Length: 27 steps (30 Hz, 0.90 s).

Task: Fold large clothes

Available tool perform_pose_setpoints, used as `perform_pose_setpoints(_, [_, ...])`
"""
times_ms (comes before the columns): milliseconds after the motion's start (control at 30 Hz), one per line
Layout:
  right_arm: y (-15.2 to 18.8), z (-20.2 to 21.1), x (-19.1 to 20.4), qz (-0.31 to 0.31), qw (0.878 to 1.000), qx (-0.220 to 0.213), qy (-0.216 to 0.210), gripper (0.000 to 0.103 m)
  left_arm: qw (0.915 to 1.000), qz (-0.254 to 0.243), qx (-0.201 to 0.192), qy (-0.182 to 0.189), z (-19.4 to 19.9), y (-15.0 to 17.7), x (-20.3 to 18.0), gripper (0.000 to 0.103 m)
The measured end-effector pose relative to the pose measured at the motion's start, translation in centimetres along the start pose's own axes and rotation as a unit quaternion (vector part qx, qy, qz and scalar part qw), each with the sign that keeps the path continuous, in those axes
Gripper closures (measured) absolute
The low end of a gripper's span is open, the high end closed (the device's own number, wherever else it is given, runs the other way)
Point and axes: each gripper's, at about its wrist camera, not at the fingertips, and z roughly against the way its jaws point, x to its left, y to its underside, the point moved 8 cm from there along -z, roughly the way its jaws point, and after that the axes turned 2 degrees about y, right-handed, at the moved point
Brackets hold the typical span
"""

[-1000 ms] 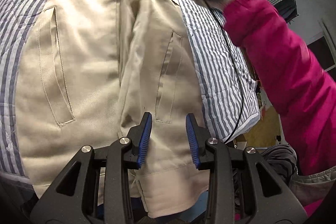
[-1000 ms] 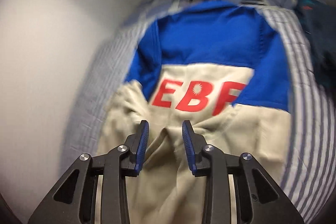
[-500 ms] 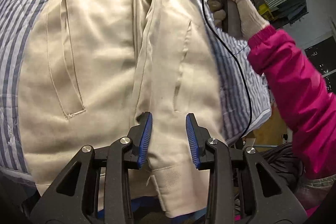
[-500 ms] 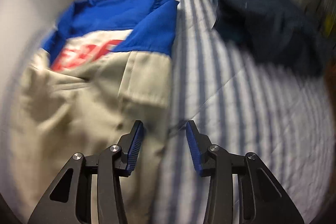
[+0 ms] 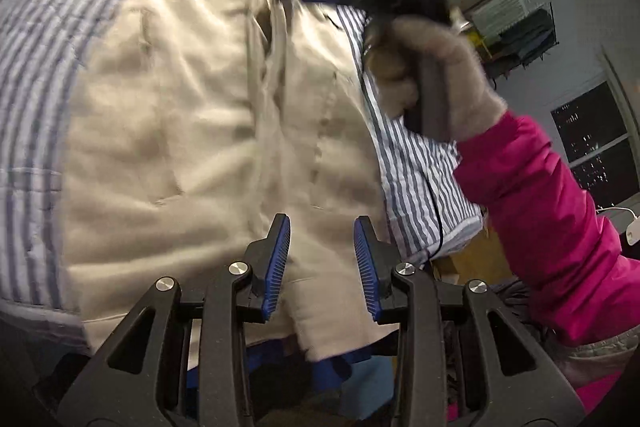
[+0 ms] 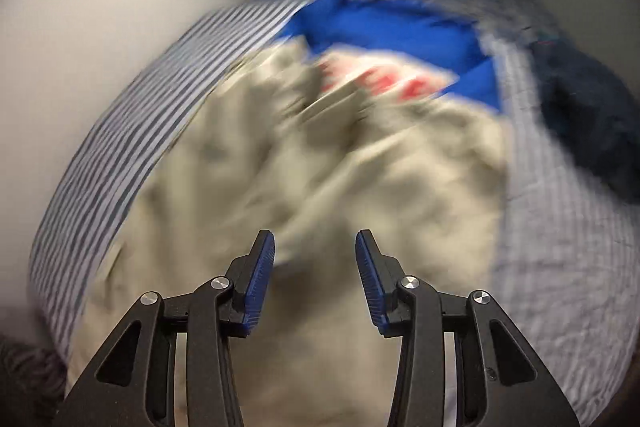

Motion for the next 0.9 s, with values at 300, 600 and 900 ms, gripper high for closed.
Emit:
perform_pose_setpoints(300, [4.5, 2.4, 3.5, -0.056, 0.996, 0.029, -0.064, 0.062, 0.9931, 0.060, -0.075, -0.067, 6.4, 0.3, 7.0, 0.066])
perform_pose_setpoints(600, [18.6, 11.0, 0.0, -0.164, 0.984, 0.051, -0.045, 0.049, 0.9865, 0.129, -0.058, -0.082, 7.1, 3.1, 12.0, 0.046])
perform_pose_setpoints(900, [26.7, 11.3, 2.9, -0.251, 0.952, 0.099, -0.145, 0.048, 0.9873, 0.141, -0.007, -0.072, 3.7, 5.0, 10.9, 0.046])
